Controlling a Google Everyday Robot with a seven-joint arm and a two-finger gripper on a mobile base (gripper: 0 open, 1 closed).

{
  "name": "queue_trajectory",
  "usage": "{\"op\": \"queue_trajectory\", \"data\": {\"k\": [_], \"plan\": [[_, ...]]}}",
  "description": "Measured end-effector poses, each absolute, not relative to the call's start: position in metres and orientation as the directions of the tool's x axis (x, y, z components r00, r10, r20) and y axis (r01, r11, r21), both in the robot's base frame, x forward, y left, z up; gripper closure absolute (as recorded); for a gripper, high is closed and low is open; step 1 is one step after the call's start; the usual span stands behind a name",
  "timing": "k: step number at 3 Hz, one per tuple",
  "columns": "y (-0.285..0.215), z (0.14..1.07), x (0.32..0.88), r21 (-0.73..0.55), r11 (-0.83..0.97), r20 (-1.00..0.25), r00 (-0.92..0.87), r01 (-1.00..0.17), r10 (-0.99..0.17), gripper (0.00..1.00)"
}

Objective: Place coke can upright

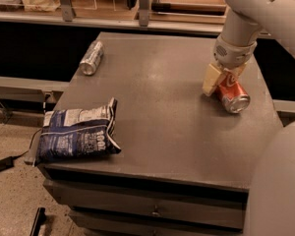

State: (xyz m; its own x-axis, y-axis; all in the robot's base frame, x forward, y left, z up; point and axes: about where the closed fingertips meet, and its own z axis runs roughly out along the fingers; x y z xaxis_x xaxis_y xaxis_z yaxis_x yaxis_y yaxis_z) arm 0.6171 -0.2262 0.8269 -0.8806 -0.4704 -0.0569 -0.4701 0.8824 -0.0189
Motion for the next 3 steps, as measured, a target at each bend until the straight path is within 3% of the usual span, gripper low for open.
{"op": "queue_trajectory", "data": {"k": [2, 3], "plan": [[-0.226, 0.844, 0.618, -0.018, 0.867, -0.080, -0.863, -0.498, -0.498, 0.93], [-0.226, 0.892, 0.608, 0.014, 0.799, -0.206, -0.784, -0.601, -0.586, 1.00]]}}
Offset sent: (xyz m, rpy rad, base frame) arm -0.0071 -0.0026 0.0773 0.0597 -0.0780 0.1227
